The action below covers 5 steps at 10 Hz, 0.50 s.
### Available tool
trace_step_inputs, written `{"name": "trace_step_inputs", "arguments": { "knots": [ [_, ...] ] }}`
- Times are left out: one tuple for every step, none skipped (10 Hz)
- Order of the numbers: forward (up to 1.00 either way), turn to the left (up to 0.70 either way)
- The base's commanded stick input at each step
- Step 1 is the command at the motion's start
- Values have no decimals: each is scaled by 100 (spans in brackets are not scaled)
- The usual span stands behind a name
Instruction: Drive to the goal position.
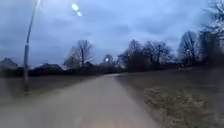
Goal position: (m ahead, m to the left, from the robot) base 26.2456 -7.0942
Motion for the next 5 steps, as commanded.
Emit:
{"name": "trace_step_inputs", "arguments": {
  "knots": [
    [100, 4],
    [100, 4],
    [100, 4],
    [100, 11],
    [100, 32]
  ]
}}
